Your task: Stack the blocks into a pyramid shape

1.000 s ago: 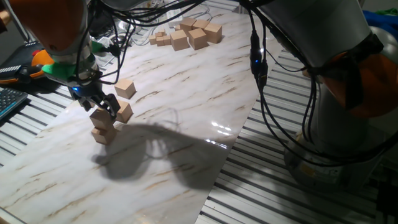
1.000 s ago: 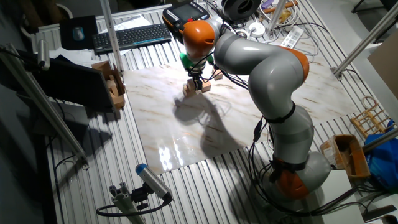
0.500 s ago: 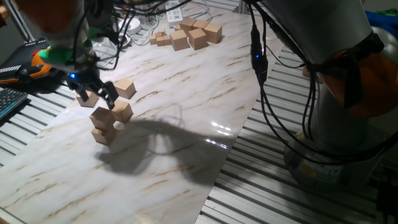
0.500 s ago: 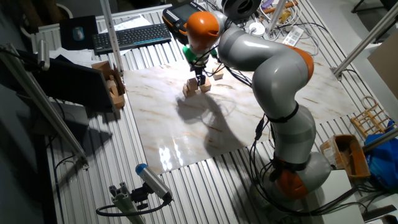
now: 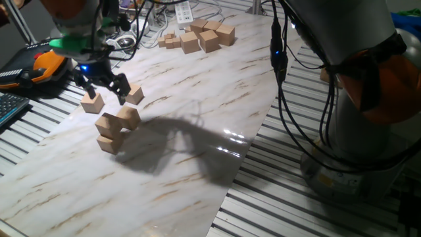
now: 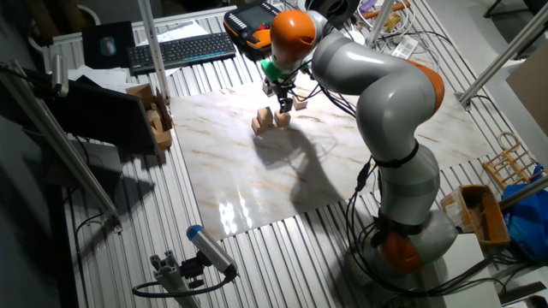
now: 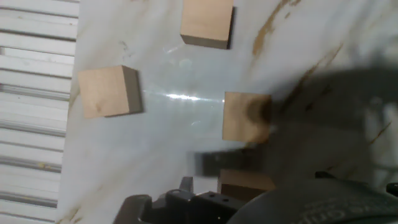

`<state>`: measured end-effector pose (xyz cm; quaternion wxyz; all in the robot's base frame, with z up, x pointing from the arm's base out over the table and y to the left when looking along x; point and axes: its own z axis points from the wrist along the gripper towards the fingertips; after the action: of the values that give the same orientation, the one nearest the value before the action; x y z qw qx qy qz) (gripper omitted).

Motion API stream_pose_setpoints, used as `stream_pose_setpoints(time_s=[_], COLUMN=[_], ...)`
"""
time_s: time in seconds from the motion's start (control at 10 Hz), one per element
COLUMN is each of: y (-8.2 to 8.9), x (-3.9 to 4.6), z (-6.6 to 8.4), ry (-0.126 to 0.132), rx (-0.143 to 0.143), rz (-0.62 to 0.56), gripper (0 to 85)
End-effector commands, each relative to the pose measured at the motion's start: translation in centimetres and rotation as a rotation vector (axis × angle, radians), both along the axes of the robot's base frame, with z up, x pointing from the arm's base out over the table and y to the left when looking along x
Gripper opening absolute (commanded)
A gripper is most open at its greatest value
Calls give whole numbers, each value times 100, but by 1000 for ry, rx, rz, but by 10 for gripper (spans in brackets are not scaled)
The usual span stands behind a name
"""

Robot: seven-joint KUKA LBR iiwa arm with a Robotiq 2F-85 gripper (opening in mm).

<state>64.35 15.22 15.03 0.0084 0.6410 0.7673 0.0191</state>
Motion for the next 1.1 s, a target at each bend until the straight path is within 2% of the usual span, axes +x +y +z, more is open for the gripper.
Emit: stream_pose_setpoints(time_s=[0.0, 0.1, 0.2, 0.4, 0.5, 0.6, 0.7, 0.8, 0.9, 1.0], y=[-23, -35, -48, -66, -77, -78, -79, -76, -69, -62], x=[24, 59, 81, 132, 154, 179, 212, 269, 299, 315], z=[-5, -28, -48, -82, -102, -123, -151, -201, -223, -225], ry=[-2, 10, 10, -13, -30, -49, -52, -51, -46, -45], rx=[-1, -11, -14, -16, -17, -17, -15, -11, -7, -7], rz=[-25, -39, -40, -13, -4, -1, 2, 8, 12, 22], gripper=[680, 680, 680, 340, 510, 510, 340, 340, 170, 170])
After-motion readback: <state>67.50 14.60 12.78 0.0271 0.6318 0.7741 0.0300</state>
